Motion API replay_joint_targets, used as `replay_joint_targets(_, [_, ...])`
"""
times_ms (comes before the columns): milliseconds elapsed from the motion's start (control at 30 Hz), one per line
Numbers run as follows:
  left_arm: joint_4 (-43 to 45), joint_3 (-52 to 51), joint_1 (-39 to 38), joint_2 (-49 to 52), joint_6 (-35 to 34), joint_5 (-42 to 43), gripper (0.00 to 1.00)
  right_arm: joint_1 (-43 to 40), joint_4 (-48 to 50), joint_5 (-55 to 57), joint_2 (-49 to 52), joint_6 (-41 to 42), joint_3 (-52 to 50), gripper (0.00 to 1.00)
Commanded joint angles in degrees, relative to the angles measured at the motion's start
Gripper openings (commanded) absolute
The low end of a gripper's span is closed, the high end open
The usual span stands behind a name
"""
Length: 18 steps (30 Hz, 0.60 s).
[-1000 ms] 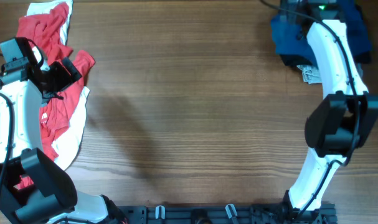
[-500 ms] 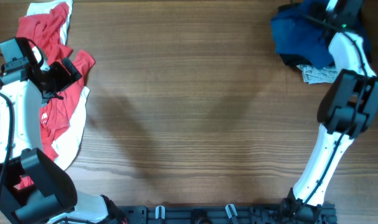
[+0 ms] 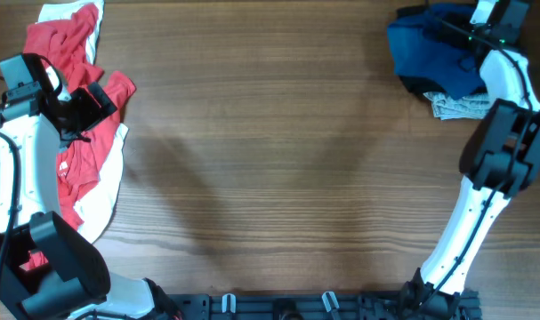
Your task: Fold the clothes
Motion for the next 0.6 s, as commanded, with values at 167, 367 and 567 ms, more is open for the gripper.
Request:
replay_joint_targets(167, [0.1,1.0,0.3,-0.6,-0.5,0.7,1.0,-1.2,-9.5,1.8,-28.2,0.8,-1.6,1.0])
replay_joint_targets(367, [0.1,1.0,0.3,-0.6,-0.5,0.7,1.0,1.9,-22.1,-4.9,-43.3,8.6,-1.6,1.0])
replay_joint_targets(567, [0.1,1.0,0.3,-0.6,-0.5,0.7,1.0,4.9,-33.4,-21.0,-50.9,33.5,-1.6,1.0])
